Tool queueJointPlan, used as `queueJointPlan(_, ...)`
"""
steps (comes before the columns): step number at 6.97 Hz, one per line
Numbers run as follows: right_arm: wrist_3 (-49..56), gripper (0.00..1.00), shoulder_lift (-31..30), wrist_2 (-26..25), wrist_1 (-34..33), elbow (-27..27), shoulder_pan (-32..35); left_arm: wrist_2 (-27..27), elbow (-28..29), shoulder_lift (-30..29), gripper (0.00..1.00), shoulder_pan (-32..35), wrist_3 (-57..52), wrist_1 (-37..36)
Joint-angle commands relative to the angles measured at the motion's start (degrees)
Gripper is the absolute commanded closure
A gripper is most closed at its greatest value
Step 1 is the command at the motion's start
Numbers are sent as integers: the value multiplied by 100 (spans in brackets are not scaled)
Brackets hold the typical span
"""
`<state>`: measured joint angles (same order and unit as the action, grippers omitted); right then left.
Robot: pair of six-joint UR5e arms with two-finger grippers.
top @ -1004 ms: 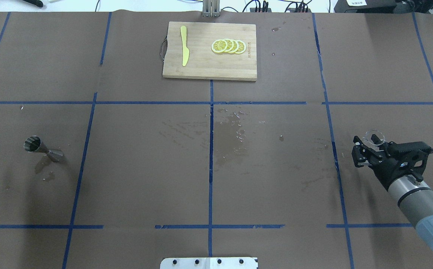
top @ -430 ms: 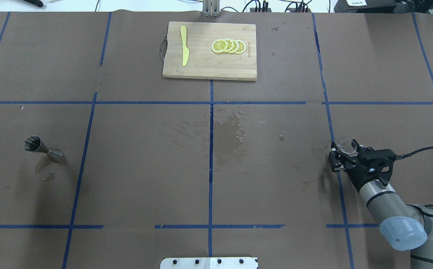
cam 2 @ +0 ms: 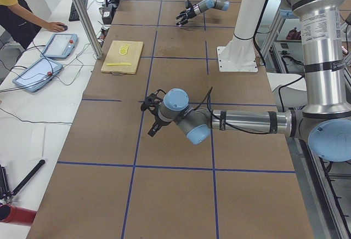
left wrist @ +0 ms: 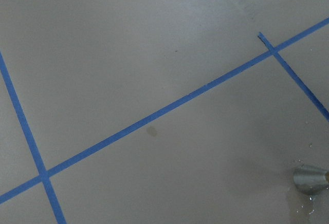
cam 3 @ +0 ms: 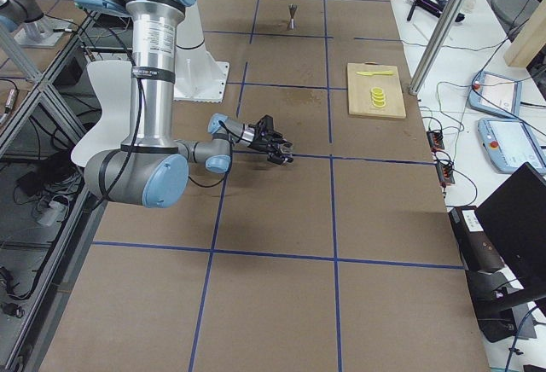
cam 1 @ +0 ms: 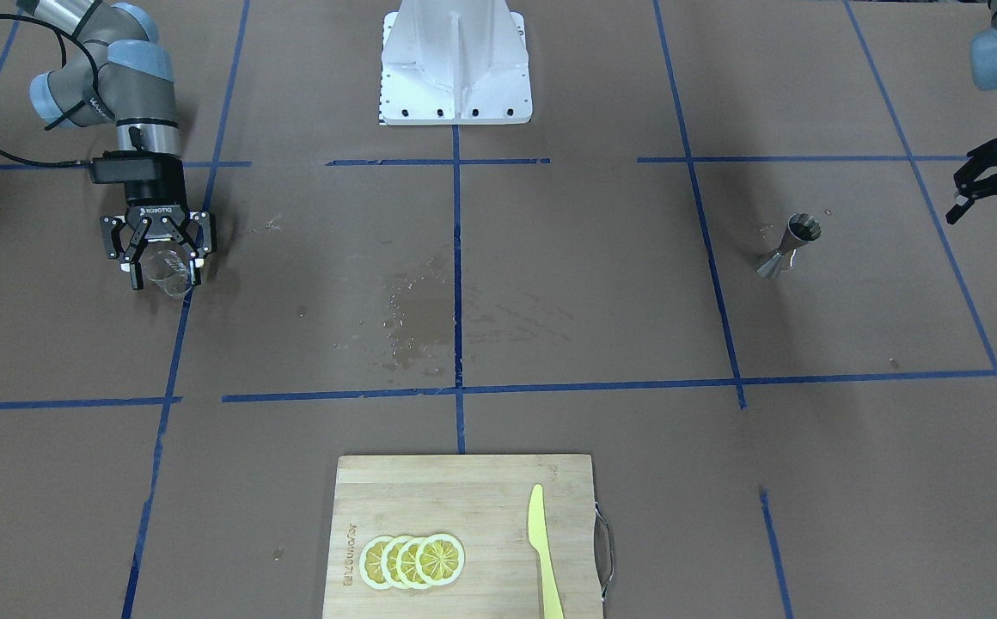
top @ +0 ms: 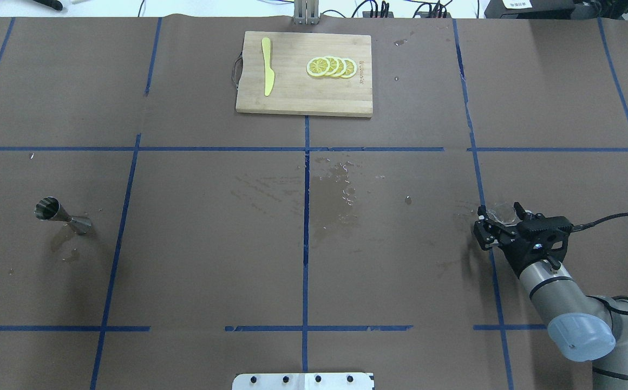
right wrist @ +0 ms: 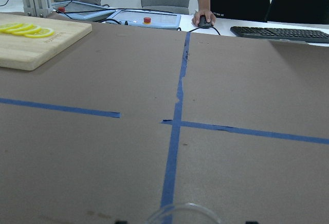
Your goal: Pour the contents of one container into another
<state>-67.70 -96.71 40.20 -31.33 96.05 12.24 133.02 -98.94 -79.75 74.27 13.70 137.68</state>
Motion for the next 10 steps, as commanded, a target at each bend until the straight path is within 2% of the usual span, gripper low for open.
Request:
queueJointPlan(1, 90, 0, -85, 66, 4, 403, 24, -21, -29, -14, 0, 9, 10, -31)
queueJointPlan(3, 615, 0, -627, 739, -4, 1280, 180, -21, -107, 117, 0, 35, 36, -39)
queueJointPlan(4, 827, 0, -1048, 1431, -74, 1807, 504, -30, -151, 379, 0, 122, 289, -13)
queueJointPlan(5, 959, 0, -1261, 2526, -92, 2090, 1168, -161, -160, 399, 0, 141, 544, -13)
queueJointPlan(6, 1265, 0, -1228, 4607, -292, 2137, 2541, -240, -134, 416, 0, 158, 572, -31)
queueJointPlan(7, 1921, 1, -1019, 6543, -816, 2076, 4095, -215, -160, 399, 0, 245, 564, -66)
queueJointPlan(8, 2893, 1, -608, 7632, -1674, 1928, 5268, -171, -169, 356, 0, 342, 529, -257)
queueJointPlan(9, 4043, 1, -203, 8174, -2831, 1778, 6028, -171, -161, 329, 0, 369, 303, -773)
queueJointPlan(10, 5307, 0, 253, 8527, -4122, 1637, 6705, -171, -178, 120, 0, 796, -161, -1535)
